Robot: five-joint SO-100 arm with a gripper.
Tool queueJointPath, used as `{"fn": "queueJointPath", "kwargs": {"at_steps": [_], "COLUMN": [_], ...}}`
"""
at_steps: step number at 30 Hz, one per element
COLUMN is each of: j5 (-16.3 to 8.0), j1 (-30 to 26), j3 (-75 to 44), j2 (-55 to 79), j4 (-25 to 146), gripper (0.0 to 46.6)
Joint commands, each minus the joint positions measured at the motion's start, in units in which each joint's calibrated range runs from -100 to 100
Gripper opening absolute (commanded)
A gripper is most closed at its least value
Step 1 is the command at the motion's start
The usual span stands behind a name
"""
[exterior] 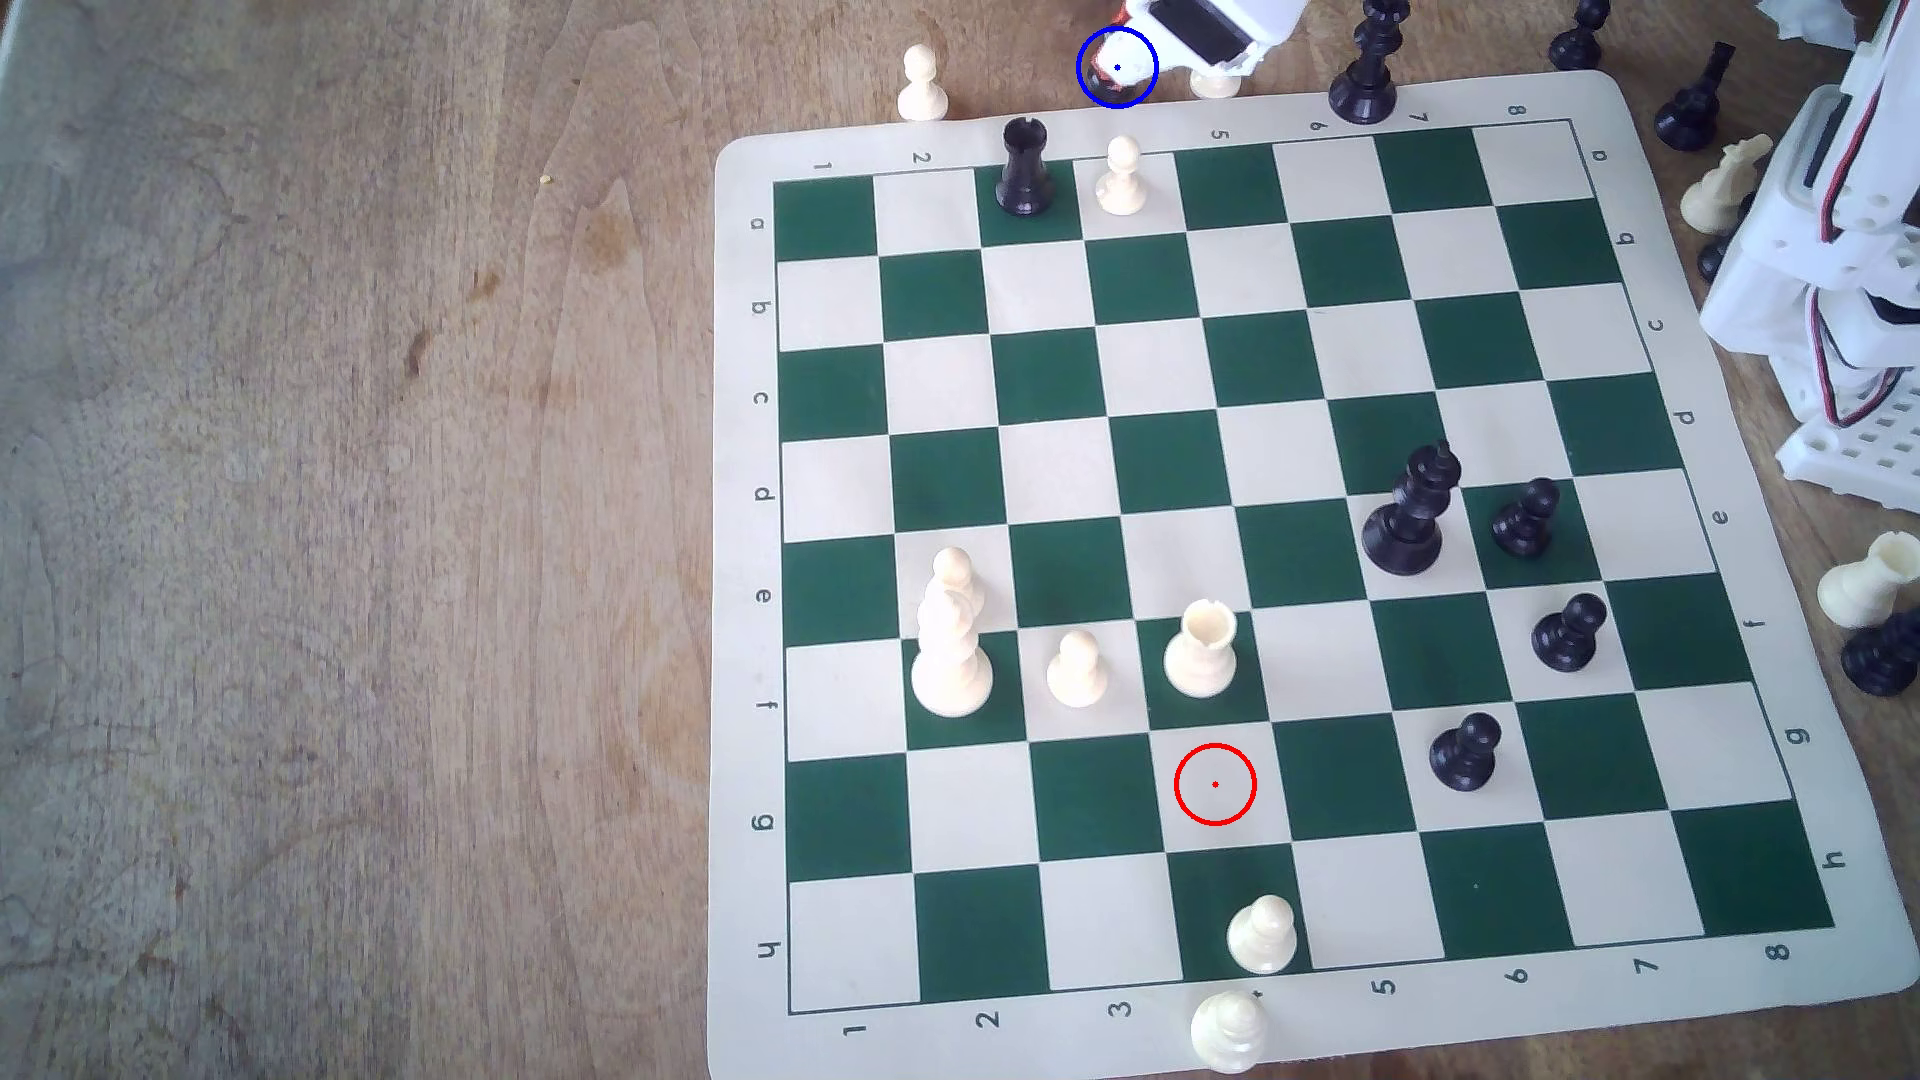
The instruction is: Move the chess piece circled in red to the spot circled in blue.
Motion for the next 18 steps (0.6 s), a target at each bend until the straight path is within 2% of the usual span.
{"fn": "queueJointPath", "kwargs": {"at_steps": [1,2,3,4,18], "j5": [0.10,0.00,-0.15,0.15,-0.39], "j1": [-0.32,-0.32,-0.25,-0.09,1.00], "j3": [-1.39,-1.39,-1.30,-0.57,0.79], "j2": [-0.61,-0.61,-0.78,-1.20,-6.55], "j4": [-0.88,-1.04,-1.21,-1.29,-4.40], "gripper": [7.0,9.9,16.1,18.3,19.5]}}
